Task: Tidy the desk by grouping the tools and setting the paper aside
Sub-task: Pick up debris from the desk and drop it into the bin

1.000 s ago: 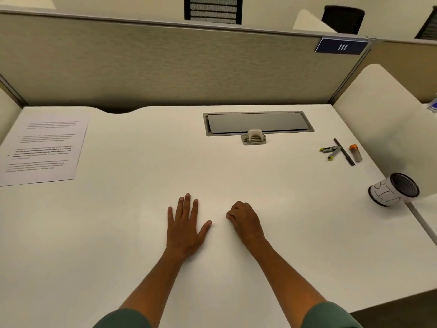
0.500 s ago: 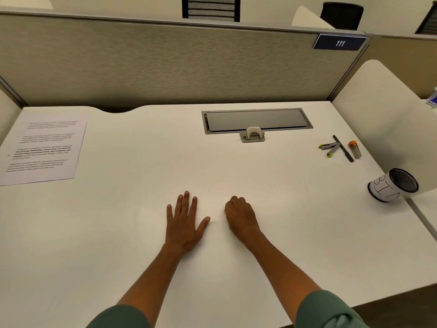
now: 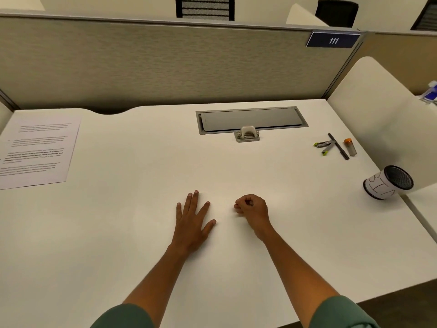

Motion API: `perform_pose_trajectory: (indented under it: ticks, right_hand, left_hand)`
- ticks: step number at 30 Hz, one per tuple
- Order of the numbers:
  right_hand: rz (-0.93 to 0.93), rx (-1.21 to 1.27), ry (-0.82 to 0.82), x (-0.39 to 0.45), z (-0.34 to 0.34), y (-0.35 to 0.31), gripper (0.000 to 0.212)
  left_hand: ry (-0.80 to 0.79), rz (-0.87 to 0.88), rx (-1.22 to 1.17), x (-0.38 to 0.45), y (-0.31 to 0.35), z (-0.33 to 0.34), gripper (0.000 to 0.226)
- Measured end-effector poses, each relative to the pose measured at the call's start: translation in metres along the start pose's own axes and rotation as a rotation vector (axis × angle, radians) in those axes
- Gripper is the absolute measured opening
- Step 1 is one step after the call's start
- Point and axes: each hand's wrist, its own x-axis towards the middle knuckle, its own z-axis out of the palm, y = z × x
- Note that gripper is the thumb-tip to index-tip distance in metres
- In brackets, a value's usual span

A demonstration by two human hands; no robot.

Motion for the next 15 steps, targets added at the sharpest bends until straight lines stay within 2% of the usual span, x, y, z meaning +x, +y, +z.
perform_pose_trajectory:
  ticks: [7,11,15]
  right_hand:
    - [0.111,0.304,0.057,-0.003,-0.007,-0.004,0.015]
    - [0.147,0.456,0.074,-0.003,-0.014,-0.005,0.006]
    - [0.173,0.536,0.084,-0.002,-0.019,-0.004,0.007]
  left_hand:
    - [0.004,0.056,-0.027,0.013,0.014,0.007,0.064]
    - [0.019,0.093,0.015,0.013,0.017,0.01,0.058]
    - [-0.01,0.12,0.132,-0.005,0.031,0.025,0.072]
